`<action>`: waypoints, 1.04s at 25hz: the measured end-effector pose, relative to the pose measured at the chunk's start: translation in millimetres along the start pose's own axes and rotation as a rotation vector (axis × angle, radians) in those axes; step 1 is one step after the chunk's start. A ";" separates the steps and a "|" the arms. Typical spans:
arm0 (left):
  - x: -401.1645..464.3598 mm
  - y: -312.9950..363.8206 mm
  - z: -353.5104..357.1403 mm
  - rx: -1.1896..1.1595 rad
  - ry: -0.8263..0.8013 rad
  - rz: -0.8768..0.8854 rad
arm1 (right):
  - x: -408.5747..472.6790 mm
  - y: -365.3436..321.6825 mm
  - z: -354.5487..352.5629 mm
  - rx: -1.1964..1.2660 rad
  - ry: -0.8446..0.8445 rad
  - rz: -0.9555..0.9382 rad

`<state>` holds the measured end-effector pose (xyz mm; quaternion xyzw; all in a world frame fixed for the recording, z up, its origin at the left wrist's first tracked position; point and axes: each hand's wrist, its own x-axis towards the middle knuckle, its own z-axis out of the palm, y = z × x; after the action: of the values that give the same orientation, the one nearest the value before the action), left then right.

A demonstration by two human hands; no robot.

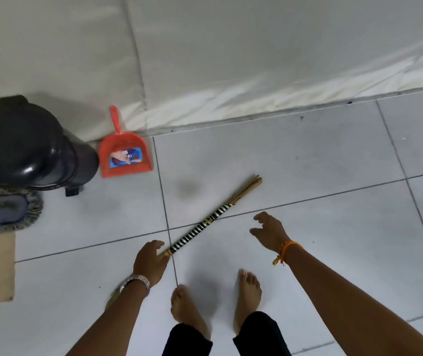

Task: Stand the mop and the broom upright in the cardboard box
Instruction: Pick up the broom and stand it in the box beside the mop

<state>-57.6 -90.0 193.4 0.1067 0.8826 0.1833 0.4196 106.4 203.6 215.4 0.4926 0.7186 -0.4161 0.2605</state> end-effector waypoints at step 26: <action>209.2 -115.0 195.8 0.597 -0.183 0.171 | 317.2 21.7 159.1 0.738 0.019 0.334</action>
<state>-39.7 -77.3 -114.5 0.3148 0.8438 -0.0594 0.4305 0.5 227.1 -123.2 0.6668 0.4333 -0.5935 0.1238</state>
